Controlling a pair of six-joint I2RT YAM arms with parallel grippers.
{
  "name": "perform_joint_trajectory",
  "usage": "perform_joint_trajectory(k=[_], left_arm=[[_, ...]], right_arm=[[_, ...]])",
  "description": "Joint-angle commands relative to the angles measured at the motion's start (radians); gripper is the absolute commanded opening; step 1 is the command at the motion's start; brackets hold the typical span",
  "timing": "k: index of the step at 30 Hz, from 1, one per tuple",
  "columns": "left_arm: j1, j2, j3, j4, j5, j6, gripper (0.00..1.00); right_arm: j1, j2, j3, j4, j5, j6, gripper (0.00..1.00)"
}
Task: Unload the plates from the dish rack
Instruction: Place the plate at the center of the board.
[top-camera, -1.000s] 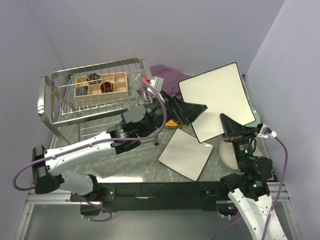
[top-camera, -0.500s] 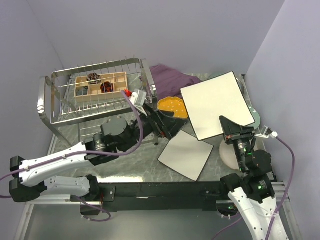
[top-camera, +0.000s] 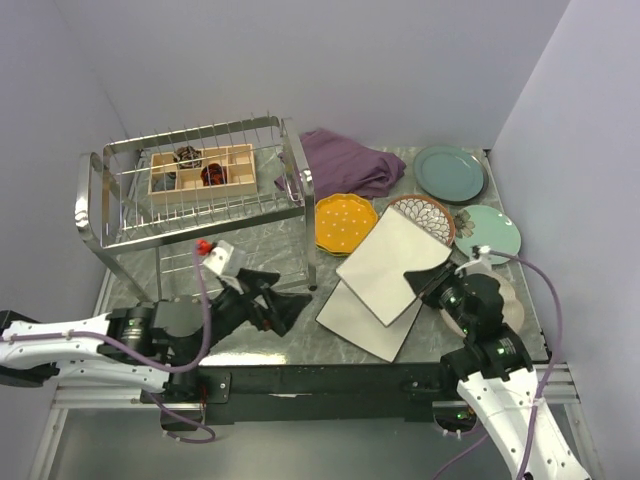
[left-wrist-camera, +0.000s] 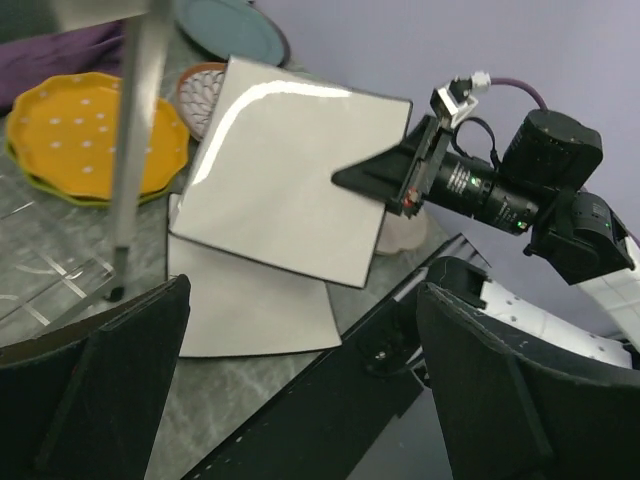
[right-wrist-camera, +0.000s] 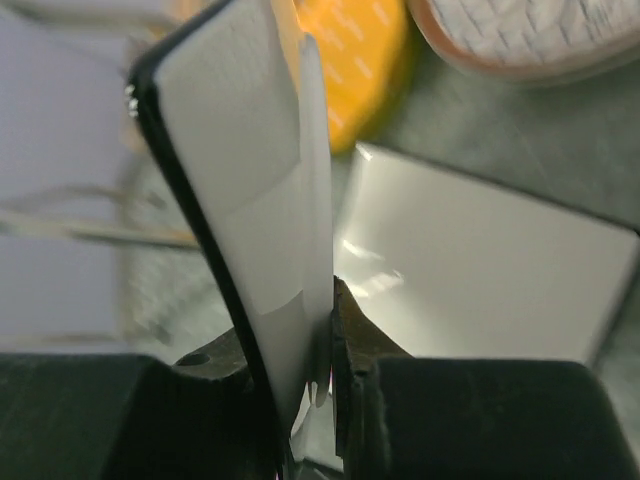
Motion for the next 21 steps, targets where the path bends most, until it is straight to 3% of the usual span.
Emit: perform_joint_trajectory(k=[1, 12, 21], left_arm=[[-0.028, -0.131, -0.111, -0.03, -0.136, -0.001, 0.99], [-0.028, -0.462, -0.306, 0.082, -0.076, 0.15, 0.99], [-0.028, -0.47, -0.34, 0.098, -0.102, 0.16, 0.99]], right_arm=[[-0.004, -0.047, -0.033, 0.093, -0.125, -0.151, 0.0], [-0.005, -0.026, -0.169, 0.172, -0.326, -0.143, 0.0], [-0.007, -0.027, -0.194, 0.184, -0.352, -0.056, 0.0]])
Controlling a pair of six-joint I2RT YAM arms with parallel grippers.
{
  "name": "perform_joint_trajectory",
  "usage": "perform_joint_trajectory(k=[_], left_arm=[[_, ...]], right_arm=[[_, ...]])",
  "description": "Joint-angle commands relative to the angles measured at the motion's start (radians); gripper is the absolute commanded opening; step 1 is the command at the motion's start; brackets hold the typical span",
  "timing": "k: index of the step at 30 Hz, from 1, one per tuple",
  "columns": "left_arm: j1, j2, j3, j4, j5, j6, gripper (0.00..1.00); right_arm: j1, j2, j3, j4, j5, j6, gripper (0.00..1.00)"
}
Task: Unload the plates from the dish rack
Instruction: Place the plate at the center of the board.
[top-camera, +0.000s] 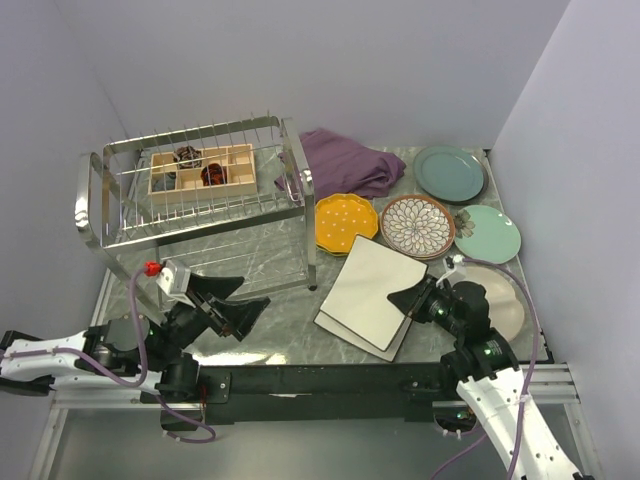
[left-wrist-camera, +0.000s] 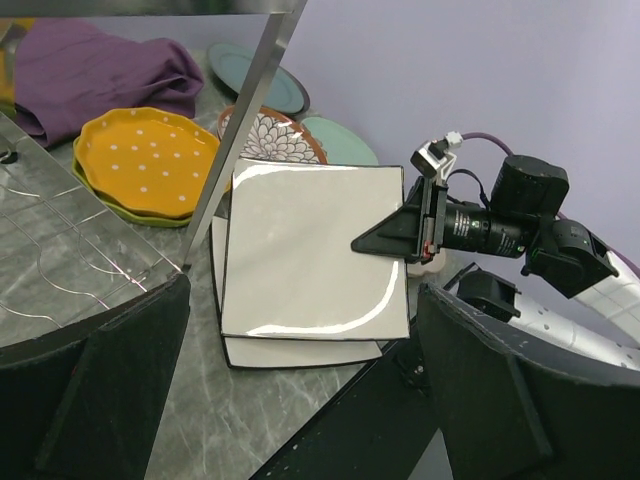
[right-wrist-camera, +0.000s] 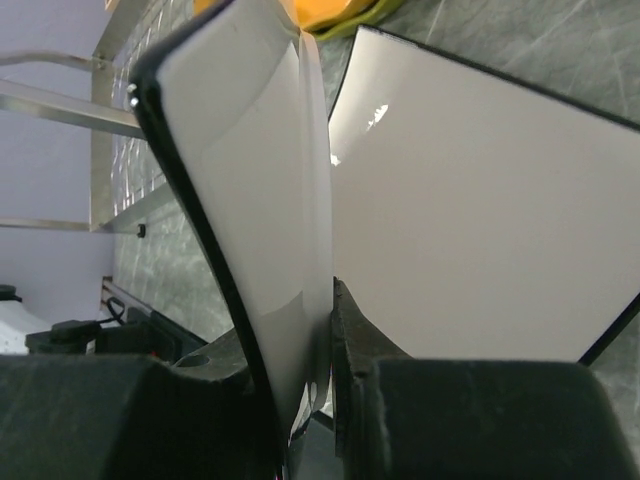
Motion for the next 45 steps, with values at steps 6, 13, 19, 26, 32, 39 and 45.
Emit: perform_joint_trajectory(k=[6, 13, 19, 26, 32, 39, 45], left_arm=[[-0.007, 0.05, -0.01, 0.043, -0.049, 0.025, 0.99], [-0.007, 0.016, -0.025, 0.048, -0.054, 0.026, 1.0], [-0.007, -0.01, -0.041, 0.06, -0.052, 0.032, 0.99], [-0.007, -0.014, -0.047, 0.06, -0.058, 0.034, 0.99], [-0.007, -0.017, -0.054, 0.062, -0.069, 0.029, 0.99], [-0.006, -0.028, -0.062, 0.065, -0.066, 0.026, 0.99], [-0.007, -0.036, -0.067, 0.062, -0.06, 0.021, 0.99]], right_arm=[[-0.013, -0.025, -0.05, 0.233, -0.173, 0.161, 0.0], [-0.071, 0.02, -0.024, 0.096, -0.151, 0.109, 0.0], [-0.231, 0.109, -0.057, 0.057, -0.251, 0.034, 0.0], [-0.354, 0.128, -0.113, 0.055, -0.346, -0.032, 0.08], [-0.357, 0.167, -0.113, 0.049, -0.36, -0.041, 0.29], [-0.357, 0.138, -0.076, -0.061, -0.204, -0.024, 0.38], [-0.357, 0.132, -0.025, -0.177, -0.059, 0.023, 0.47]])
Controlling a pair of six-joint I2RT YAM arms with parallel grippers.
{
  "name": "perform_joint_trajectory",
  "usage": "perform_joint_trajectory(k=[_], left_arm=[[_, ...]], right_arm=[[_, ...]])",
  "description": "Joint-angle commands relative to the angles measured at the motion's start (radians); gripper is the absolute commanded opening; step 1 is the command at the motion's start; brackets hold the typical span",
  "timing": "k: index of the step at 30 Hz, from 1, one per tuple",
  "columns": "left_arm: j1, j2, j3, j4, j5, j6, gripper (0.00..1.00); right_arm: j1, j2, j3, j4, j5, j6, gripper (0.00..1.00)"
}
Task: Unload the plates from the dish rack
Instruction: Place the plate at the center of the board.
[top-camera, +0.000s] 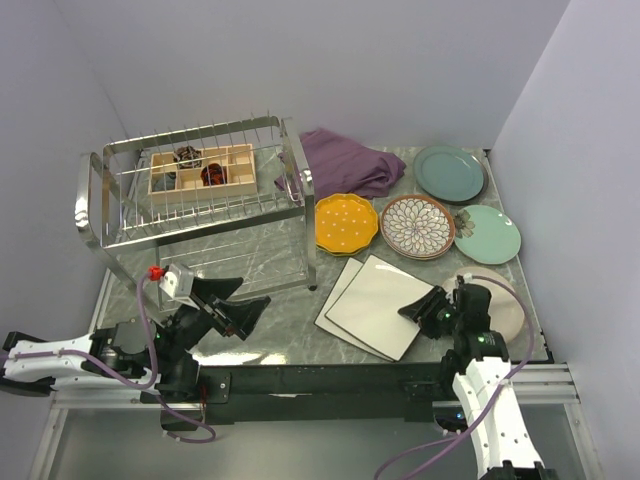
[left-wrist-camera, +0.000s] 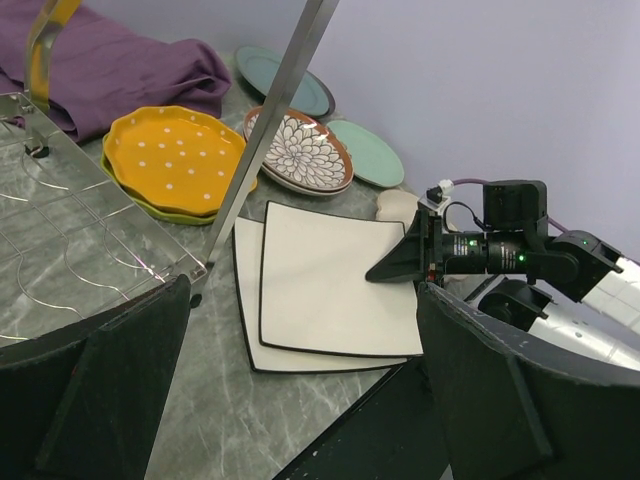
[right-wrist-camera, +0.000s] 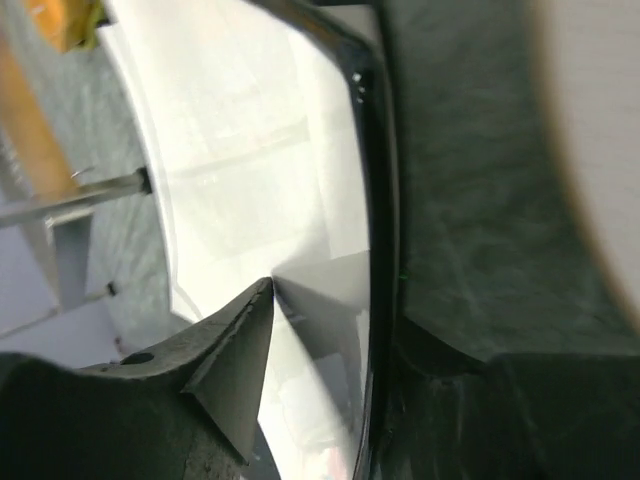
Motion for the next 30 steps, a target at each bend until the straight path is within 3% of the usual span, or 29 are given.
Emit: perform_joint_trajectory(k=[1, 10, 18, 22, 30], left_arm=[[-0.007, -0.013, -0.004, 0.03, -0.003, 0.005, 0.99], [-0.007, -0.036, -0.015, 0.03, 0.014, 0.002, 0.99], [-0.006, -0.071, -0.023, 0.032, 0.031, 0.003, 0.99], [-0.007, -0.073, -0.024, 0.029, 0.029, 0.0, 0.99], [-0.007, -0.065, -0.023, 0.029, 0.035, 0.0, 0.99]], right_arm=[[-0.002, -0.007, 0.091, -0.068, 0.172, 0.031, 0.48], [-0.002, 0.016, 0.148, -0.123, 0.345, 0.092, 0.51], [-0.002, 0.079, 0.13, -0.053, 0.344, 0.068, 0.48], [0.0, 0.067, 0.113, -0.013, 0.321, 0.042, 0.32], [0.015, 0.035, 0.095, 0.016, 0.301, 0.014, 0.24]])
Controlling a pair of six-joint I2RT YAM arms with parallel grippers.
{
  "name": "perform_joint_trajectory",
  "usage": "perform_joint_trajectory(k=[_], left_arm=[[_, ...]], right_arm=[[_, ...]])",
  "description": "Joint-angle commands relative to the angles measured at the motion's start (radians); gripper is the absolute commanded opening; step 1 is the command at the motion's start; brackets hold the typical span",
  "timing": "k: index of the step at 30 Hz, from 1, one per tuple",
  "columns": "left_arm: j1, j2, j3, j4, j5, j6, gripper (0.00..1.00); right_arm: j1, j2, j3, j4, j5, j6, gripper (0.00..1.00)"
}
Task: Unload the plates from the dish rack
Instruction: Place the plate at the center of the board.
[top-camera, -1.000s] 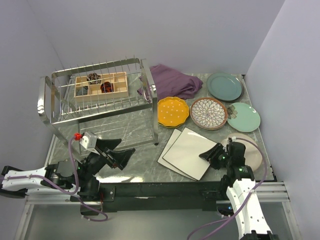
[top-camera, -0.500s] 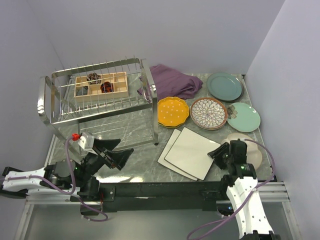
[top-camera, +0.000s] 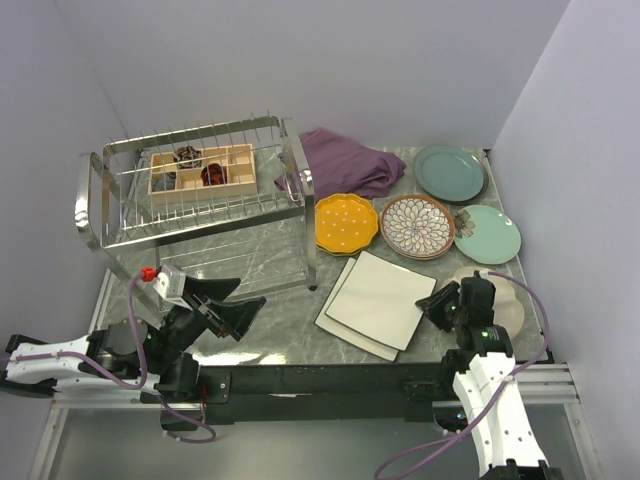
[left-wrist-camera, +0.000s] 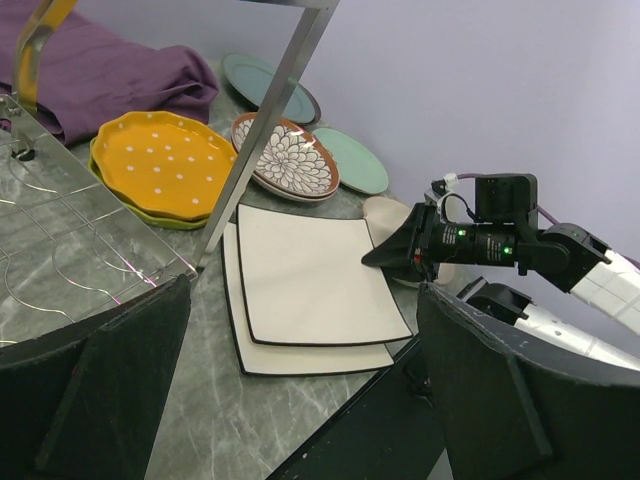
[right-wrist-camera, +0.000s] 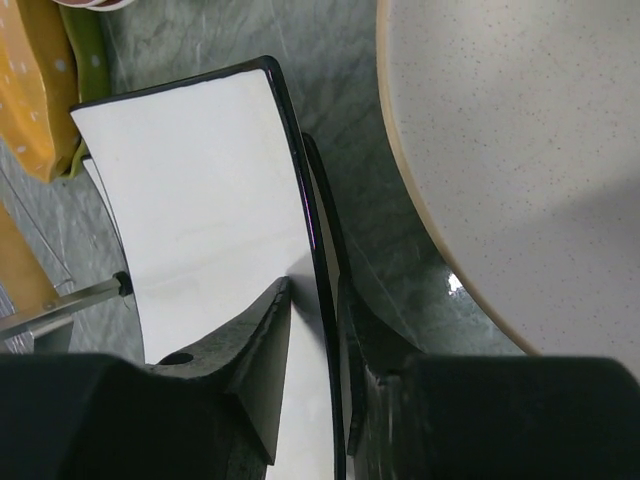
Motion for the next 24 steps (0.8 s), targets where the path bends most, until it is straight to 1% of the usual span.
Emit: perform_joint_trajectory(k=[1, 3, 7, 10, 19, 22, 24], left_arm=[[-0.006, -0.005, -0.003, 0.026, 0.017, 0.0, 1.0], [-0.007, -0.007, -0.004, 0.027, 0.017, 0.0, 0.99], [-0.007, -0.01, -0.006, 0.024, 0.017, 0.0, 1.0], [-0.007, -0.013, -0.004, 0.023, 0.012, 0.0, 0.99], [-0.007, -0.024, -0.006, 0.012, 0.009, -0.007, 1.0], [-0.007, -0.024, -0.007, 0.014, 0.012, -0.007, 0.99], [-0.007, -0.025, -0.006, 0.012, 0.014, -0.009, 0.99]], right_arm=[[0.018, -0.01, 0.006, 0.064, 0.004, -0.024, 0.19], [0.034, -0.01, 0.004, 0.068, -0.002, -0.027, 0.11], [0.047, -0.001, 0.001, 0.078, -0.022, -0.036, 0.06], [0.083, -0.005, 0.001, 0.078, -0.027, -0.039, 0.0], [0.091, -0.06, -0.007, 0.084, -0.108, -0.061, 0.0], [0.1, -0.086, 0.004, 0.052, -0.085, -0.043, 0.0], [0.107, -0.079, 0.018, 0.023, -0.028, -0.02, 0.0]])
